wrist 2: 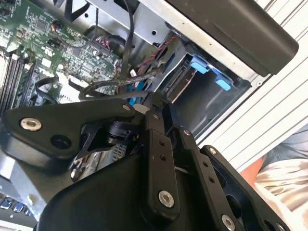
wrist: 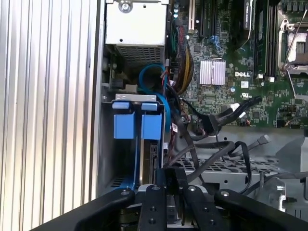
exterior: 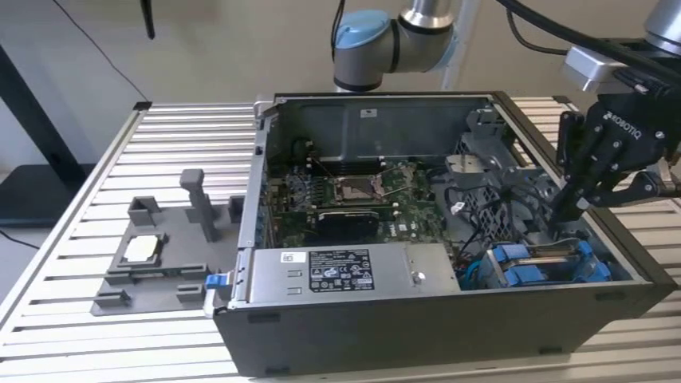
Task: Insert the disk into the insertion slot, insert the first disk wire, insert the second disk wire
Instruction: 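Insert the first disk wire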
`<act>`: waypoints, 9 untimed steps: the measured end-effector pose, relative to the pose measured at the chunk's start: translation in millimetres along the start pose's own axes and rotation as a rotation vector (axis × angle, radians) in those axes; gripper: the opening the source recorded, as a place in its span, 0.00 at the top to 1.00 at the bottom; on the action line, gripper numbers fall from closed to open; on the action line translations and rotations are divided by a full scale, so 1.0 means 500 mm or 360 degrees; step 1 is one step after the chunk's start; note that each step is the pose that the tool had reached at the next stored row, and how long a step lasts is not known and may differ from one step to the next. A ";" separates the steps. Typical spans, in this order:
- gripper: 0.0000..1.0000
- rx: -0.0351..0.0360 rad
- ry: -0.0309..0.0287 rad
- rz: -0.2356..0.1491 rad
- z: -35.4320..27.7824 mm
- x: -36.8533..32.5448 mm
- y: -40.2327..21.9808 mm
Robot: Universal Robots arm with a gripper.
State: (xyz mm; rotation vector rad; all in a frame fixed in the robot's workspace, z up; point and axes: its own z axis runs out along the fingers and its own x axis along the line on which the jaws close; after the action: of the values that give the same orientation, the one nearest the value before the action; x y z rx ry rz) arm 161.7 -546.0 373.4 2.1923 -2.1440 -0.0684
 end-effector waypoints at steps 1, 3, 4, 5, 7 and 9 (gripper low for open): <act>0.81 -0.0006 0.00000 0.0000 0.001 0.001 -0.006; 0.81 -0.0019 -0.00005 -0.0001 0.004 0.005 -0.016; 0.81 -0.0026 -0.00005 -0.0001 0.005 0.006 -0.021; 0.81 -0.0032 -0.00008 -0.0001 0.006 0.008 -0.024; 0.81 -0.0042 -0.00010 -0.0001 0.009 0.011 -0.027; 0.81 -0.0045 -0.00015 -0.0001 0.012 0.011 -0.028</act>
State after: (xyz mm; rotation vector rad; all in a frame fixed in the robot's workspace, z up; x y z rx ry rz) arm 175.3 -551.6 366.4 2.1779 -2.1294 -0.0993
